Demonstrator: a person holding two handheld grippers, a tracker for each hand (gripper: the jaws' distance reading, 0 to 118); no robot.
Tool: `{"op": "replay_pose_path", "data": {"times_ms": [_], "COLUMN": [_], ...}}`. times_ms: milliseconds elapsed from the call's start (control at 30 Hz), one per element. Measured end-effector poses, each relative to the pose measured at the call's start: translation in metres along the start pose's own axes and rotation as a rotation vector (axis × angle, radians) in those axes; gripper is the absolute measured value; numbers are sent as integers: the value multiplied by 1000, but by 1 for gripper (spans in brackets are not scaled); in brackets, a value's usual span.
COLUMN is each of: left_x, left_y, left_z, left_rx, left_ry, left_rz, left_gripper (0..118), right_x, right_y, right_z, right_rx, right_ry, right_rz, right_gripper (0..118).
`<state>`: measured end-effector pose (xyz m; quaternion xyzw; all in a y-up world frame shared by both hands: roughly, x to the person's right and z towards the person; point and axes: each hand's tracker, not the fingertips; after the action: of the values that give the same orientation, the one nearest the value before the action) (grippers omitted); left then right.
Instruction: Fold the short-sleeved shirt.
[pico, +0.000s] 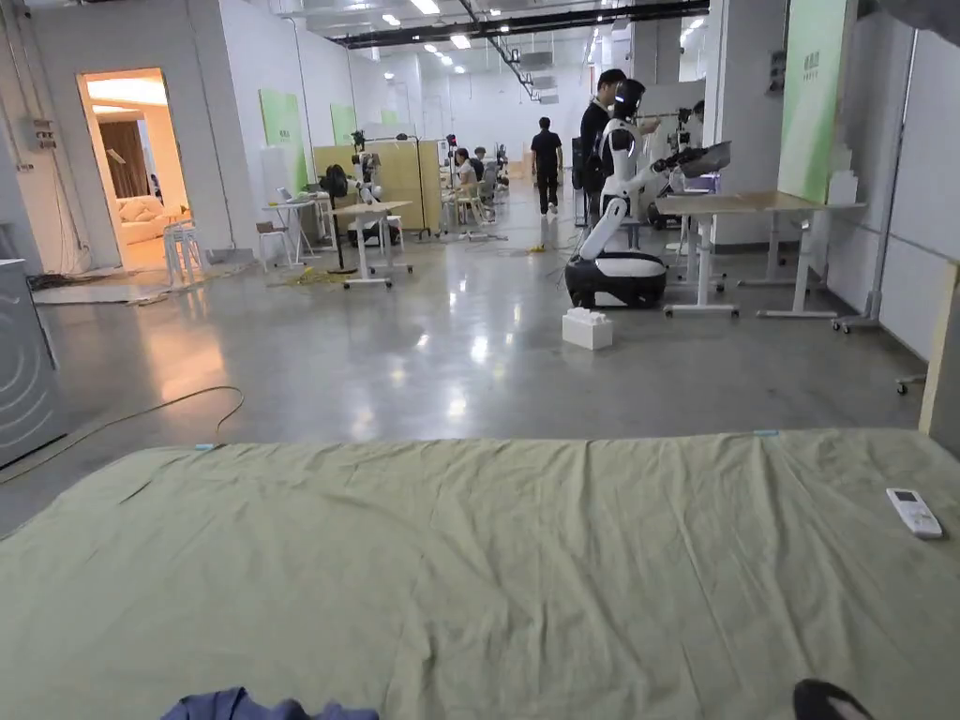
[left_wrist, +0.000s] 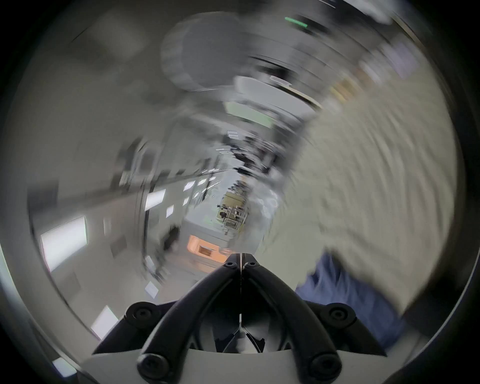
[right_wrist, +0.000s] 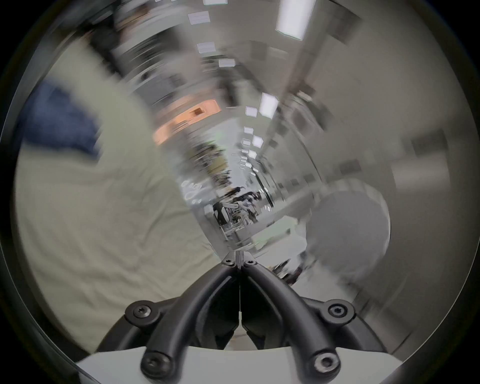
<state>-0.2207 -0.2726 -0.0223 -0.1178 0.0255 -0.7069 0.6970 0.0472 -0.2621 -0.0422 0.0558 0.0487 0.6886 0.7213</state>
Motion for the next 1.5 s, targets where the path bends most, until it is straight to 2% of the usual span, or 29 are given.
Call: {"op": "replay_pose_path", "data": {"times_ms": [33, 67, 133, 200, 267, 333, 400, 433, 500, 533, 567, 600, 633, 667, 700, 767, 1000, 1100, 1333, 1500], "left_x": [16, 30, 46, 44, 23, -9, -44, -58, -75, -73, -68, -61, -56, -56, -57, -56, -65, -65, -69, -71], "left_y": [-3, -4, -9, -9, -13, -22, -36, -47, -68, -77, -85, -88, -92, -95, -97, -95, -81, -78, -78, -89], "left_z": [1, 4, 9, 12, 12, 12, 15, 19, 26, 32, 39, 44, 47, 49, 49, 50, 50, 51, 52, 53], "left_rx": [17, 37, 62, 44, 26, 38, 77, 111, 159, 148, 144, 142, 123, 102, 98, 125, 166, 175, 169, 140], "left_ry": [-82, -137, -197, -190, -176, -150, -114, -97, -93, -68, -14, 15, 10, -14, -49, -55, -72, -77, -71, -81], "left_rz": [-59, -57, 17, 149, 380, 662, 973, 1157, 1475, 1580, 1632, 1654, 1655, 1661, 1658, 1638, 1597, 1572, 1569, 1569], "left_gripper": [0, 0, 0, 0, 0, 0, 0, 0, 0, 0, 0, 0, 0, 0, 0, 0, 0, 0, 0, 0], "right_x": [-18, -22, -46, -56, -49, -36, -1, 24, 61, 70, 56, 44, 41, 39, 38, 45, 52, 53, 55, 53], "right_y": [-1, 6, -2, -4, -1, -2, -4, 1, -23, -43, -69, -84, -95, -101, -104, -102, -85, -83, -81, -76], "right_z": [1, 6, 18, 23, 24, 17, 12, 9, 9, 10, 12, 15, 20, 22, 25, 30, 36, 38, 37, 43], "right_rx": [7, 32, 104, 123, 115, 98, 42, 10, -33, -44, -68, -148, -197, -185, -182, -145, -125, -108, -109, -103], "right_ry": [55, 110, 159, 202, 195, 142, 91, 51, 15, 21, -5, 22, -7, 3, -10, -29, -1, 3, 20, 31], "right_rz": [115, 197, 261, 257, 201, 51, -263, -478, -1023, -1312, -1552, -1770, -1873, -1884, -1850, -1723, -1620, -1605, -1636, -1601], "right_gripper": [1, 1, 1, 1, 1, 1, 1, 1, 3, 3, 3, 2, 2, 2, 1, 1, 1, 1, 1, 1]}}
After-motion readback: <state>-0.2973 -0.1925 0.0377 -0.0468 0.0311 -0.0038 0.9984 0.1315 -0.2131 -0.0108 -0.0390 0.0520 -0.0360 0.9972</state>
